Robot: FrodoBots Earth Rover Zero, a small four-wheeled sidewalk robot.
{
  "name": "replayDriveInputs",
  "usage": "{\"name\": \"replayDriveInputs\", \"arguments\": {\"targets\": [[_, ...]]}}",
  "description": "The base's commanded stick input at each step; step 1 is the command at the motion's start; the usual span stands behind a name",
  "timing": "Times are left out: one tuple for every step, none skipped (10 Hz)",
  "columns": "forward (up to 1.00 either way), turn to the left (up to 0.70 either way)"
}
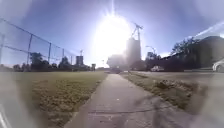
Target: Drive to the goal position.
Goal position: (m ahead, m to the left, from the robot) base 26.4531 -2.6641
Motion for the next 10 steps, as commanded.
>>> {"name": "replayDriveInputs", "arguments": {"targets": [[1.00, 0.00], [1.00, 0.00], [1.00, 0.00], [1.00, 0.00], [1.00, 0.00], [1.00, 0.00], [1.00, 0.00], [1.00, 0.00], [1.00, 0.00], [1.00, 0.00]]}}
